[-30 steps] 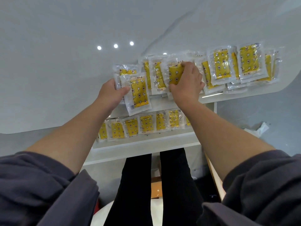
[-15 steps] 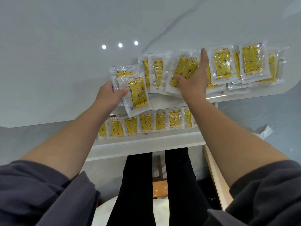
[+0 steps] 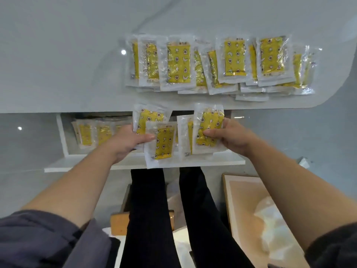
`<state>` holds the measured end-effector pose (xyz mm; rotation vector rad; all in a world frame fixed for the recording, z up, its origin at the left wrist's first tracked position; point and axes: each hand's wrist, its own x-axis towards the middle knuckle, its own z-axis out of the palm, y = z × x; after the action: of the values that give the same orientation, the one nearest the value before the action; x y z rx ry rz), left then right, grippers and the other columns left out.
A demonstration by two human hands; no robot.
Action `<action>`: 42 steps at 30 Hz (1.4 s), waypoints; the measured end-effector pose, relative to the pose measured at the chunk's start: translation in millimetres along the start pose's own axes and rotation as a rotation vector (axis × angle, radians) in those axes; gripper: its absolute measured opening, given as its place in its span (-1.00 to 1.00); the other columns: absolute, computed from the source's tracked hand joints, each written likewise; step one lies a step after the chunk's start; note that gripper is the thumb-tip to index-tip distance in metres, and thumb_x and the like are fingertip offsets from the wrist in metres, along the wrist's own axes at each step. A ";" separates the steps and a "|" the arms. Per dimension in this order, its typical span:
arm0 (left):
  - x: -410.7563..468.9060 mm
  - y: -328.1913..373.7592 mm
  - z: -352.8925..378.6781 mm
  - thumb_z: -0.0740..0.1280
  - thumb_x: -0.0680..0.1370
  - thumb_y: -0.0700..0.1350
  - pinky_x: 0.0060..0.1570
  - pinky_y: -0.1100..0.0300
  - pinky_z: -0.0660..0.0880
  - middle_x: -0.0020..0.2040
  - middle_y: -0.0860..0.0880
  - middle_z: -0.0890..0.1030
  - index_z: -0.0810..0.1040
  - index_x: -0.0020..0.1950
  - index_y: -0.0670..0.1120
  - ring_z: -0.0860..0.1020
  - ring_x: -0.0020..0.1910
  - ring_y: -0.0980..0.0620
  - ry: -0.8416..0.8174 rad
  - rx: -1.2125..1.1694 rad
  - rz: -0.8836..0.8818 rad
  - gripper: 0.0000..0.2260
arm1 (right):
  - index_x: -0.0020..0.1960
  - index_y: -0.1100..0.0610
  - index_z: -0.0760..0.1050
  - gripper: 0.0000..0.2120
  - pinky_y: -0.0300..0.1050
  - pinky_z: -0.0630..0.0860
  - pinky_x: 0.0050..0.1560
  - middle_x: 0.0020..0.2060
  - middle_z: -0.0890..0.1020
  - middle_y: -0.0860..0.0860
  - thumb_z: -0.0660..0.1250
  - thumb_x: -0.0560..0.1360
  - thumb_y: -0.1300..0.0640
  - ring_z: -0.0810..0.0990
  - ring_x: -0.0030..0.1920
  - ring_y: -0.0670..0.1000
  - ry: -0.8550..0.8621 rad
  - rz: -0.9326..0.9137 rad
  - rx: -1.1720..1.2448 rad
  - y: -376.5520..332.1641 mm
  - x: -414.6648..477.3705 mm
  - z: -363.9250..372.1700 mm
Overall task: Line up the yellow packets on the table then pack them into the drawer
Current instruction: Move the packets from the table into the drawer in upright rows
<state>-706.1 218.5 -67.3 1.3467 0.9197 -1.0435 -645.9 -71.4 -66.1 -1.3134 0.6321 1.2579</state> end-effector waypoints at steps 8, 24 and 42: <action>76.9 -53.5 80.6 0.46 0.49 -0.03 0.30 -0.01 0.38 0.46 -0.15 0.33 0.18 0.51 -0.23 0.39 0.35 -0.14 0.357 -0.040 -0.177 -0.28 | -0.04 0.06 0.53 -0.82 0.05 0.57 0.14 0.02 0.67 0.07 0.46 0.44 0.24 0.65 0.01 0.07 0.393 0.123 -0.183 69.0 59.0 -37.1; 131.4 -69.2 75.6 0.29 0.54 0.19 -0.37 0.11 0.27 -0.13 -0.21 0.55 0.51 0.11 -0.29 0.55 -0.09 -0.21 0.579 0.565 0.050 -0.49 | 0.21 0.17 0.37 -0.69 -0.10 0.46 -0.16 -0.13 0.49 0.05 0.36 0.51 0.19 0.52 -0.11 0.10 0.721 0.059 -0.716 89.6 111.1 -34.2; 132.1 -56.3 55.8 0.42 0.44 0.13 0.34 -0.19 0.28 0.46 -0.22 0.24 0.13 0.51 -0.10 0.20 0.46 -0.22 0.516 1.418 0.276 -0.23 | 0.54 -0.08 0.03 -0.27 0.23 0.26 0.36 0.46 0.25 0.11 0.34 0.50 -0.07 0.24 0.43 0.24 0.256 -0.100 -1.578 42.0 125.4 -10.5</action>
<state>-723.8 158.5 -208.1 2.9093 0.1809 -1.1472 -646.1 -50.6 -197.1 -2.7341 -0.4771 1.4946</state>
